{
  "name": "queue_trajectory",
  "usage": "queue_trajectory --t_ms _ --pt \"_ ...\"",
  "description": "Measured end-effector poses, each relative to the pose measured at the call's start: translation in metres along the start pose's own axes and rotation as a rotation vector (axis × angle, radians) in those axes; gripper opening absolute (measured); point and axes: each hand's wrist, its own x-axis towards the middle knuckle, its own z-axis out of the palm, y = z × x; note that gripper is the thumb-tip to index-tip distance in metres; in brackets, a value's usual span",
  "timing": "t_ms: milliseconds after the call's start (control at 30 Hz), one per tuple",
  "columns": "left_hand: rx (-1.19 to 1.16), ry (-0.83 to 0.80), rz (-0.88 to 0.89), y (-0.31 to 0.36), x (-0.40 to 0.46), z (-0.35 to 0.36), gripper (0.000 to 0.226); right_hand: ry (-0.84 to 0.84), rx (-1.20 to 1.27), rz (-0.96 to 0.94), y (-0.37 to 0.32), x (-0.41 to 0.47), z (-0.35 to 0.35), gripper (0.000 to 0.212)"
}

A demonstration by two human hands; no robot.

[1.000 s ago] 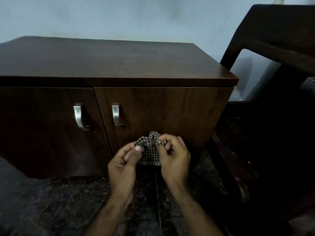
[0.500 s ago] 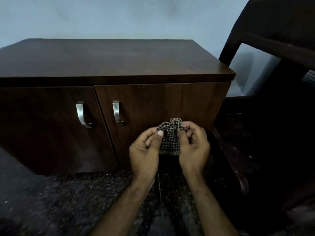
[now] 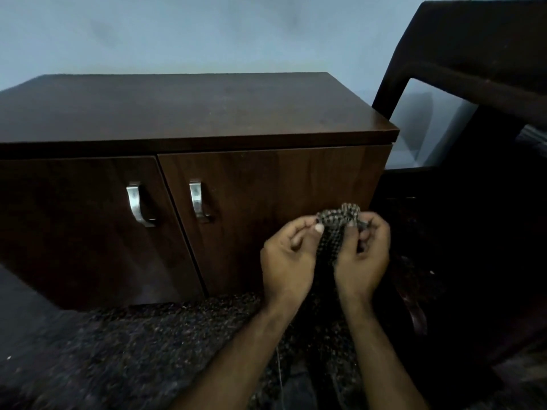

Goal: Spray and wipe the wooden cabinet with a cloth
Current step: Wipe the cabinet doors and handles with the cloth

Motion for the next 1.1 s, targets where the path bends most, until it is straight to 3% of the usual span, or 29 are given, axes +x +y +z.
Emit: queue_trajectory --t_ms 100,167,233,300,433,633,800,967,1100 --pt "0.145 0.031 -0.158 -0.039 -0.02 -0.007 0.018 -0.102 -0.1 0.157 0.033 -0.044 -0.005 0.018" --pt "0.125 0.084 -0.269 -0.056 -0.029 -0.01 0.026 -0.141 -0.112 0.211 0.041 -0.056 -0.009 0.02" --pt "0.054 0.107 -0.307 -0.058 -0.029 -0.011 0.021 -0.148 -0.111 0.214 0.035 -0.048 -0.007 0.02" --pt "-0.005 0.101 -0.292 -0.048 -0.022 -0.013 0.009 -0.13 -0.1 0.159 0.02 -0.038 -0.003 0.017" --pt "-0.107 0.108 -0.282 -0.032 -0.01 -0.03 0.007 -0.125 -0.055 0.007 0.0 -0.039 0.011 0.016" --pt "-0.038 0.146 -0.304 -0.043 -0.021 -0.07 0.013 -0.247 -0.025 0.253 0.015 -0.079 0.021 0.012" --pt "-0.156 0.215 -0.207 -0.019 -0.006 -0.111 0.013 -0.351 0.132 0.095 -0.027 -0.073 0.041 0.015" --pt "-0.068 0.275 -0.37 -0.038 -0.013 -0.158 0.02 -0.565 -0.042 0.327 -0.004 -0.127 0.053 0.025" --pt "-0.01 0.272 -0.317 -0.027 -0.011 -0.187 0.012 -0.661 -0.149 0.351 -0.02 -0.128 0.049 0.021"
